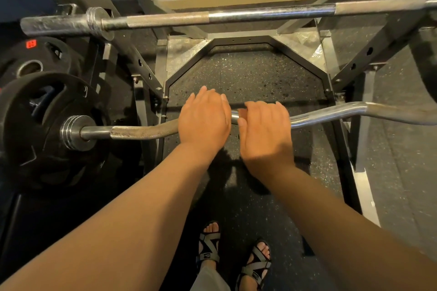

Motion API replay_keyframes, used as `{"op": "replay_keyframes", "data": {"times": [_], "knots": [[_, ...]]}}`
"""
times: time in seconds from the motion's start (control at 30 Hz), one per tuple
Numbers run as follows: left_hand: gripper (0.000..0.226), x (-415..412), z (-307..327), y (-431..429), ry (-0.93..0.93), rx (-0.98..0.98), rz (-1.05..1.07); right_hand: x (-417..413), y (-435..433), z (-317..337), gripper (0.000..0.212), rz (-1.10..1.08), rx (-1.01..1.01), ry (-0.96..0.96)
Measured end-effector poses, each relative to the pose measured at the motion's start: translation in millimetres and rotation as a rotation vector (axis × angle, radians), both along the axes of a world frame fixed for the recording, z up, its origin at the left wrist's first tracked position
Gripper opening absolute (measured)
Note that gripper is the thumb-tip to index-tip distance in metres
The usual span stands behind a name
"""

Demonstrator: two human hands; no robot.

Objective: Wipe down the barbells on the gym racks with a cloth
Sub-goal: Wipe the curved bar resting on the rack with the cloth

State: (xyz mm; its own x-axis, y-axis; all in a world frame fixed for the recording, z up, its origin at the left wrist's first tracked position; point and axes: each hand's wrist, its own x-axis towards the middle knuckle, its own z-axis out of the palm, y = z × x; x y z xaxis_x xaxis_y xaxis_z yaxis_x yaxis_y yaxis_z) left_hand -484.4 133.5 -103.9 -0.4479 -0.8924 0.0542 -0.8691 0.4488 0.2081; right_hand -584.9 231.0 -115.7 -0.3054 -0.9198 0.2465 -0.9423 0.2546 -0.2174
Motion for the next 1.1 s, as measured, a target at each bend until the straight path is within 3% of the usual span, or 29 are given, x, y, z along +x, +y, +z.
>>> {"op": "replay_keyframes", "data": {"times": [0.13,0.3,0.4,0.57,0.7,0.8,0.9,1.0,1.1], "knots": [[0.045,0.5,-3.0,-1.4,0.019,-0.024,-0.023,-34.8,20.9,-1.8,0.029,0.176,-0.073,-0.061],[0.044,-3.7,-3.0,-1.4,0.004,-0.056,0.007,-22.5,22.7,-5.0,0.03,-0.107,-0.133,-0.054],[0.044,-7.2,-0.9,3.7,0.006,-0.04,0.031,-10.3,9.1,-4.2,0.032,-0.062,-0.036,-0.047],[0.049,-26.8,-4.1,13.8,-0.022,-0.025,-0.164,-54.2,19.8,-0.3,0.036,0.235,-0.009,0.032],[0.045,-26.8,-6.3,14.0,0.036,-0.062,-0.1,-68.6,32.0,-4.2,0.049,0.095,0.132,0.147],[0.044,-26.8,-5.3,18.1,0.028,-0.089,-0.101,-50.7,31.7,-3.4,0.036,-0.093,-0.007,-0.005],[0.042,-29.2,-0.3,19.6,-0.019,-0.083,-0.069,-27.3,30.2,-2.5,0.029,-0.03,-0.037,-0.094],[0.038,-29.2,3.7,17.1,-0.097,-0.098,-0.065,-50.7,32.6,5.1,0.029,0.15,0.122,-0.082],[0.036,-30.1,4.2,17.7,-0.073,-0.083,-0.08,-73.7,42.5,8.2,0.035,0.086,0.178,-0.065]]}}
